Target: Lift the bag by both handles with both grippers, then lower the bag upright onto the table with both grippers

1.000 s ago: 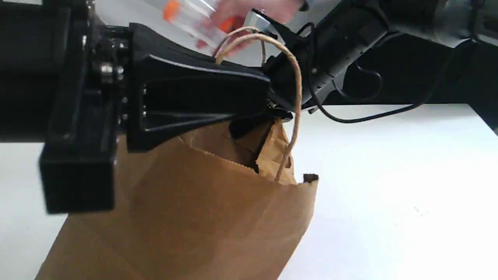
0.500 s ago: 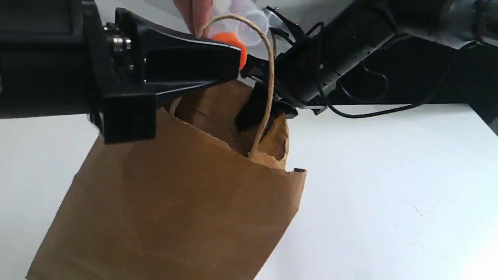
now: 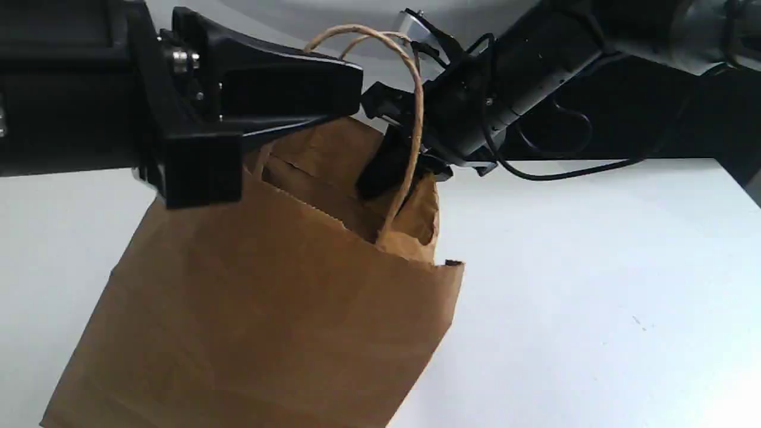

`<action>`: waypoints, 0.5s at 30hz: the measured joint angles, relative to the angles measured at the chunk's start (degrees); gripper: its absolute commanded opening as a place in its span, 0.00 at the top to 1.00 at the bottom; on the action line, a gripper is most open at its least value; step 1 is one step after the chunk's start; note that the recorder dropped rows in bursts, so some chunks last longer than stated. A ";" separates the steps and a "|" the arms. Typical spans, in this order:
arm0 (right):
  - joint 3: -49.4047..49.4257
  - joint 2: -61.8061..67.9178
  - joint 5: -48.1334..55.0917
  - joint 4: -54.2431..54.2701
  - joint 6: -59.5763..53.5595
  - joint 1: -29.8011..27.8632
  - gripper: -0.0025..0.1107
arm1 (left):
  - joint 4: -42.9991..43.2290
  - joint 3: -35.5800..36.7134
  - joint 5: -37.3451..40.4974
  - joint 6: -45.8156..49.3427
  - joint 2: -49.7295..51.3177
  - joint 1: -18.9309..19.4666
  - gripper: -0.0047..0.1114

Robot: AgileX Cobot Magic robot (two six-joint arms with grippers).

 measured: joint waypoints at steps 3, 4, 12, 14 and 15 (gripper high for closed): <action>0.00 -0.39 0.00 -0.12 0.22 0.00 0.98 | 1.96 0.00 0.00 -2.32 0.00 0.00 0.96; 0.00 -1.04 0.00 -0.63 0.22 0.00 0.98 | 2.73 0.00 0.00 -3.10 0.00 0.00 0.96; 0.00 -6.56 -0.11 -6.06 1.32 0.00 0.98 | 6.00 0.00 -0.25 -9.13 0.00 0.00 0.96; 0.00 -7.68 -0.11 -7.36 1.62 0.00 0.98 | 8.30 0.00 -0.36 -11.50 0.00 0.00 0.96; 0.00 -8.05 -0.11 -7.98 1.72 0.00 0.98 | 9.63 0.00 -0.36 -12.87 0.00 0.00 0.96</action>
